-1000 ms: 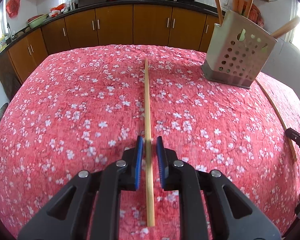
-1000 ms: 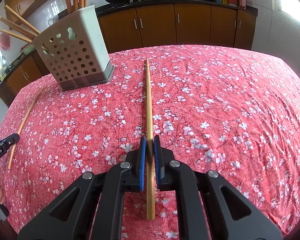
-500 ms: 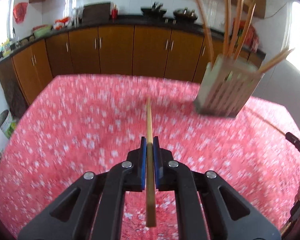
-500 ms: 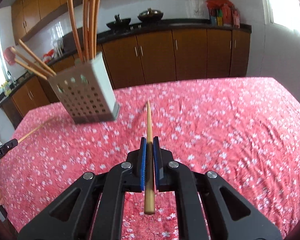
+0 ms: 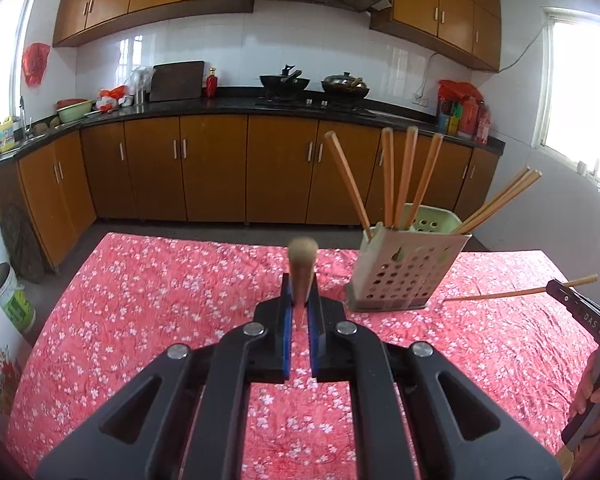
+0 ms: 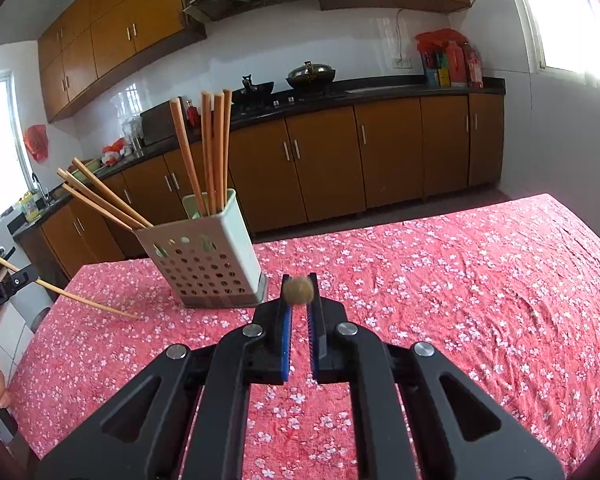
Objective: Organize utensils
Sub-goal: 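Lift both held chopsticks upright and carry them over the holder, then drop the chopsticks into the holder by opening both tools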
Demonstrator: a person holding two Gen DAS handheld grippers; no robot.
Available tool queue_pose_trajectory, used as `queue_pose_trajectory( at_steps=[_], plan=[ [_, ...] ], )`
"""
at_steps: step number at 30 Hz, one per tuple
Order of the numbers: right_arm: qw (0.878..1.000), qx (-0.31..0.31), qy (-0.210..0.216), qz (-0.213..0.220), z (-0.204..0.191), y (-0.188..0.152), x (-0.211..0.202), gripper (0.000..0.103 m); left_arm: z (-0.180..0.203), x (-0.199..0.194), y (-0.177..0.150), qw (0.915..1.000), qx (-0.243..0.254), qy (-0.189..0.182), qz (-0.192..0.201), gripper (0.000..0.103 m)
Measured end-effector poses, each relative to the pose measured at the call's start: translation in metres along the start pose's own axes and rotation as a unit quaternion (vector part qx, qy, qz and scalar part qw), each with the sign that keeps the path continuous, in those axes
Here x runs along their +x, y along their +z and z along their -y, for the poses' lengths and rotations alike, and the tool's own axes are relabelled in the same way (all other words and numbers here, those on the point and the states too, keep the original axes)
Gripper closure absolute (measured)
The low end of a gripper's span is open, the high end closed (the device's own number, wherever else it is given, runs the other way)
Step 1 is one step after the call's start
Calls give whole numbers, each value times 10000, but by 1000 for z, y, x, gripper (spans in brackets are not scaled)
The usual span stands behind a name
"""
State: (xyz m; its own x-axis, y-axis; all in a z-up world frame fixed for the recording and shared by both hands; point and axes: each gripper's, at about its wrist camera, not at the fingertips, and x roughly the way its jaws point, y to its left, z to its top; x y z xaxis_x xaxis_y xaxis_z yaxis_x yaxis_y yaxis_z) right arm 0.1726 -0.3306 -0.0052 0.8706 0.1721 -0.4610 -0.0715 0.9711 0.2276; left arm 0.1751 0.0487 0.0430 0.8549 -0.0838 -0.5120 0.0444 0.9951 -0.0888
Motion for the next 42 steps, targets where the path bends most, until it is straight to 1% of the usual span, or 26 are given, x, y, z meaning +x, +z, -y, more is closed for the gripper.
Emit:
queue_pose_trajectory(
  at_steps=[5,13,16,21,24,27,31,33,37,42],
  plan=[
    [9997,100,165,163,-5,10,-6,96,9,0,5,9999,25,-146,63,95],
    [9964,87,647,543,-29,38,-25,96,23,-8,28,9981,-2,-544,295,95],
    [9937,19,823,762,-41,52,-34,96,32,-13,39,9966,40,-670,473,95],
    [9871,-134,1037,1215,-60,77,-51,96,54,-23,71,9915,-25,-960,880,95],
    [9832,-299,991,1505,-71,94,-56,96,68,-30,94,9869,-40,-1012,1257,95],
    [9819,-415,891,1617,-76,103,-49,96,78,-33,115,9831,-45,-936,1574,95],
    [9832,-480,773,1580,-79,106,-33,96,87,-26,134,9792,-110,-753,1882,95],
    [9849,-477,750,1483,-78,104,-22,96,89,-13,138,9789,-166,-680,1917,95],
    [9885,-471,661,1276,-74,99,-2,96,89,12,134,9817,-251,-669,1763,95],
    [9913,-378,730,1026,-68,97,14,95,89,45,124,9878,-260,-655,1388,95]
  ],
)
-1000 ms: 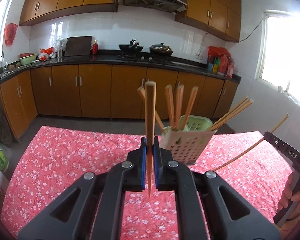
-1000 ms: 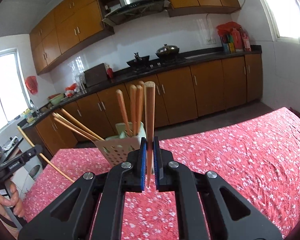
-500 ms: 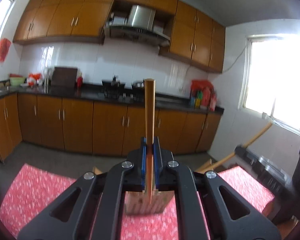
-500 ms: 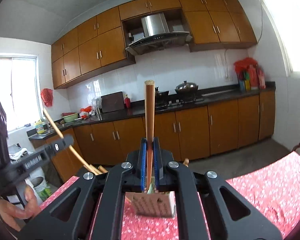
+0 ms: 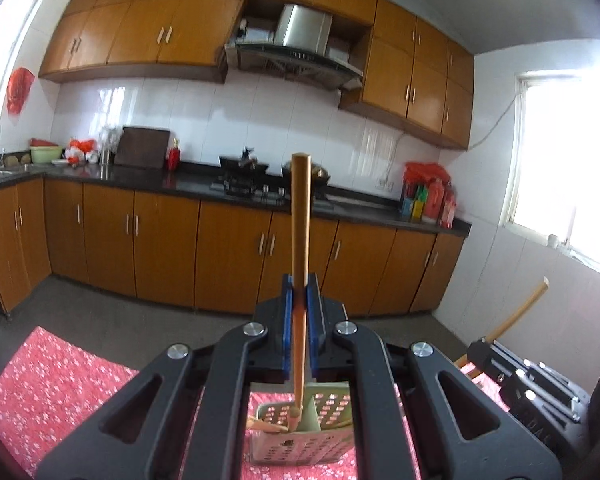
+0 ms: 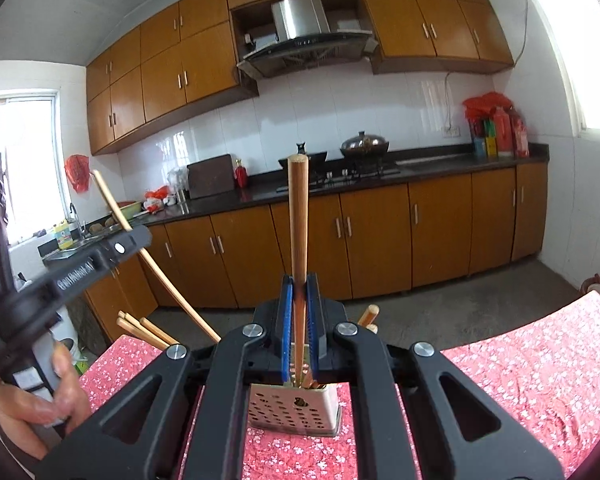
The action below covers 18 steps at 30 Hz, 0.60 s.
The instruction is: Organize utensils
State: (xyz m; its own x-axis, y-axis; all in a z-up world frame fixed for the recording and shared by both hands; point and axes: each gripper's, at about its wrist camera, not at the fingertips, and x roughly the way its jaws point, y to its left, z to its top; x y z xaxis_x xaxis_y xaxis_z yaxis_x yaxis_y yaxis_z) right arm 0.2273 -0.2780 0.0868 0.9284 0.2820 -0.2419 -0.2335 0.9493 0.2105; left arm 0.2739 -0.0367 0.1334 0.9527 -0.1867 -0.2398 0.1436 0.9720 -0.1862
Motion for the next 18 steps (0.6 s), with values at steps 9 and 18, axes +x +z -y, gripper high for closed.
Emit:
queue_pose_trajectory(
  at_steps=[9,18],
  plan=[
    [9996,85,-111,232,7,7,-21,52,-22,-22,6,9996,-147,240,74,53],
    [9977,-110,-455,499,0,-2,-73,2,-39,-106,-14,9989,241,369,175,4]
  ],
)
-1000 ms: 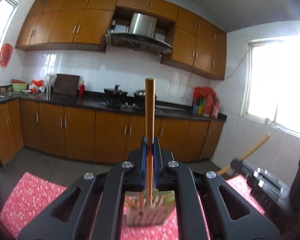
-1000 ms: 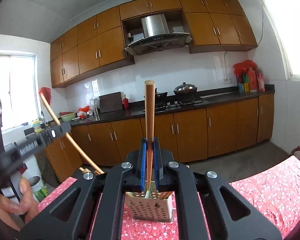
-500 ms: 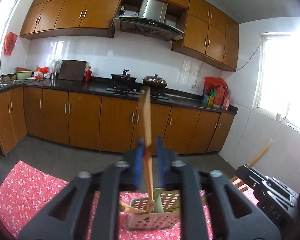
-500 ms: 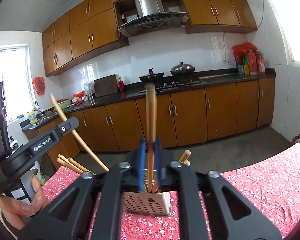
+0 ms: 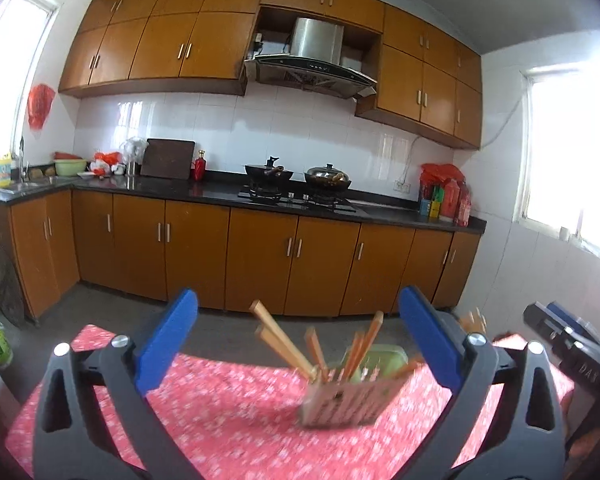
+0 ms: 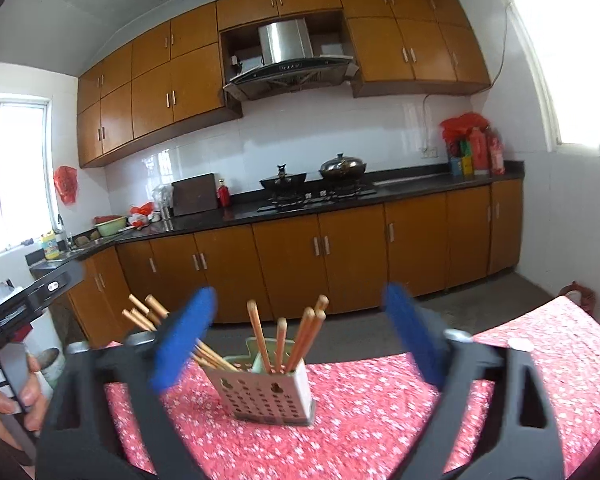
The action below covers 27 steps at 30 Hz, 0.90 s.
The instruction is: Organize utensils
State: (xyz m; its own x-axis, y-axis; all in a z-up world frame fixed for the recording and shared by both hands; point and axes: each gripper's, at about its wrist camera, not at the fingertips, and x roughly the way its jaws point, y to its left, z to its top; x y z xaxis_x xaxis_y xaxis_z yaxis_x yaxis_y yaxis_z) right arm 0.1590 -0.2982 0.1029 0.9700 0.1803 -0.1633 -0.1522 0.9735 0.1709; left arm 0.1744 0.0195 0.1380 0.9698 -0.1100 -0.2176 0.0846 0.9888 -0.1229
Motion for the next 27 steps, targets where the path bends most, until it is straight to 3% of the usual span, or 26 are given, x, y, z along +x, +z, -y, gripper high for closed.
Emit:
queue_pose_trajectory(
  at_steps=[4,9,18,27],
  plan=[
    [9985,-371,-390,80,-15,-21,-31,2,1,-40,-29,9988,434,212,-101,4],
    [9966,-610,-524,-150,-32,-55,-57,2,2,-77,-81,9947,834,515,-322,4],
    [9959,-709,-500,-256,-44,-109,-82,2,-23,-102,-133,9968,238,677,-344,4],
    [9963,-420,-590,-473,-32,-133,-82,2,-12,-106,-156,9951,544,756,-337,4]
  ],
)
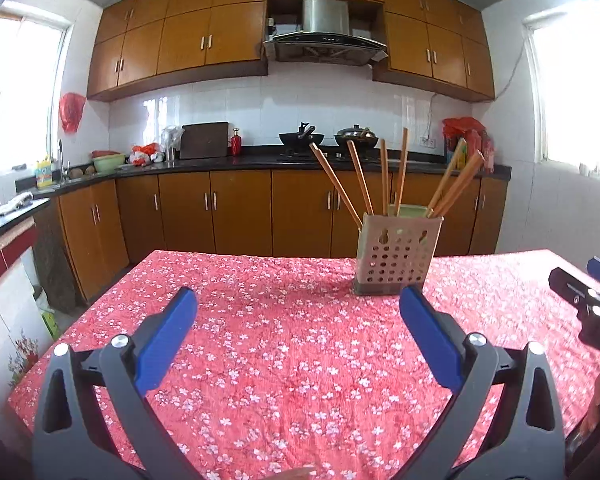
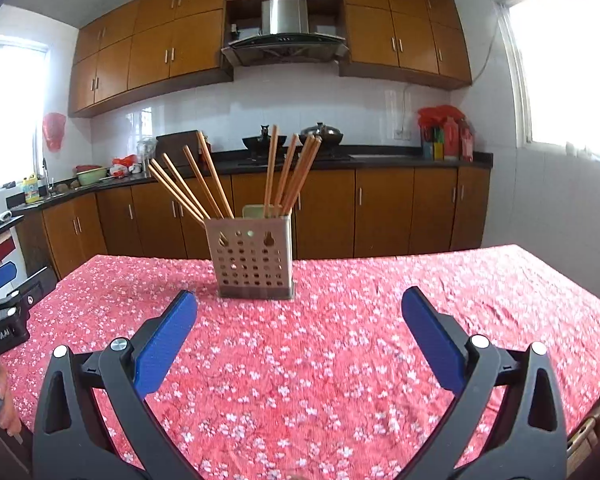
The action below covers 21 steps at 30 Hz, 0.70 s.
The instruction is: Organize utensils
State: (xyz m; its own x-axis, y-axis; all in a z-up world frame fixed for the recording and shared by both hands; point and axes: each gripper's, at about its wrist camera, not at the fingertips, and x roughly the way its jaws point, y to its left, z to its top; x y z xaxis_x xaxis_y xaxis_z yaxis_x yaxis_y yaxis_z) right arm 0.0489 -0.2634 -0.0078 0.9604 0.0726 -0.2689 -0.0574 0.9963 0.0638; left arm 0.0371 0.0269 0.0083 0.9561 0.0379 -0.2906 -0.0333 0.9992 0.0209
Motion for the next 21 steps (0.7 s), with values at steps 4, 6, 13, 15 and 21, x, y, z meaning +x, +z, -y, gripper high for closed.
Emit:
queue_pose_trajectory(
  at_steps=[4,6,13,15,21],
  plan=[
    [9999,66,-11,-115,4,-12,1,2,8,3,-8,9998,145,-52,-90,4],
    [9999,48,-37,-157,4,-16,2,2,11,5,-11,9997,155,-91,-146,4],
    [9997,23,2,-229,2,-20,2,2,19,6,-15,9995,212,-151,-196,4],
    [9997,23,10,-235,2,-21,1,2,20,6,-16,9995,214,-161,-195,4],
    [9997,24,11,-245,2,-21,1,2,21,7,-16,9994,171,-192,-228,4]
  ],
)
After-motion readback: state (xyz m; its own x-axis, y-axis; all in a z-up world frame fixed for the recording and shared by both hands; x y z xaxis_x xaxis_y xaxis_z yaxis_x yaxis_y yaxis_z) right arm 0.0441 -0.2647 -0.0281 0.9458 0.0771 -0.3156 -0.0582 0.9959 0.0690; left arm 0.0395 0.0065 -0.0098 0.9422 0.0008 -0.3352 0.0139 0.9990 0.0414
